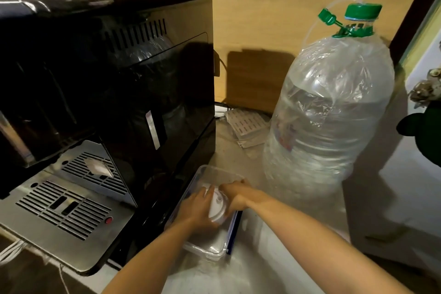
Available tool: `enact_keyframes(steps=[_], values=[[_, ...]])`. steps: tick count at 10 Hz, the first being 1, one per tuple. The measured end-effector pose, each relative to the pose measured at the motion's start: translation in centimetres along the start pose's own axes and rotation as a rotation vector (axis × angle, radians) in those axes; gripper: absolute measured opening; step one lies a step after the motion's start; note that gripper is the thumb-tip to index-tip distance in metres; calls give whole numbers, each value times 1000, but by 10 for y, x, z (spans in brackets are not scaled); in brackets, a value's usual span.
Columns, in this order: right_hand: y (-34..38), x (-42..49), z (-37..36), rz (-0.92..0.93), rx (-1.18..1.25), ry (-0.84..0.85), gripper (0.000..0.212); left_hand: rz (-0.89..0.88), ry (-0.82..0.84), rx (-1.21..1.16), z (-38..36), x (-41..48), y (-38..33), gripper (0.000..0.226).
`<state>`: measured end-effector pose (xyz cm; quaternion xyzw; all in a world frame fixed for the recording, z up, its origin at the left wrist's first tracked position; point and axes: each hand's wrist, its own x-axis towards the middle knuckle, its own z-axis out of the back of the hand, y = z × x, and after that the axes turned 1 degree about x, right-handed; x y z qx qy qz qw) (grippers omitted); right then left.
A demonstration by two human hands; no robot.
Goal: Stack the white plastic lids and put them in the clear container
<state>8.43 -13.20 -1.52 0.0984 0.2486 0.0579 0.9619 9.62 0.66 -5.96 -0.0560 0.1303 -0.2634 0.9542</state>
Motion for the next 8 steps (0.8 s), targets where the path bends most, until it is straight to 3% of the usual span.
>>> enact_keyframes(steps=[2,3,5,7,8], values=[[-2,8,-10,-50,-121,23,28,-35,3,26,-9,1,5,99],[-2,10,-12,-50,-147,6,26,-45,71,59,-8,2,6,111],[-2,9,-13,-46,-108,-3,27,-63,73,104,-9,5,6,112],[-1,-7,3,-74,44,-45,50,-49,130,94,-2,8,0,121],[-3,-24,17,-33,117,-123,60,-66,59,0,12,11,-4,110]])
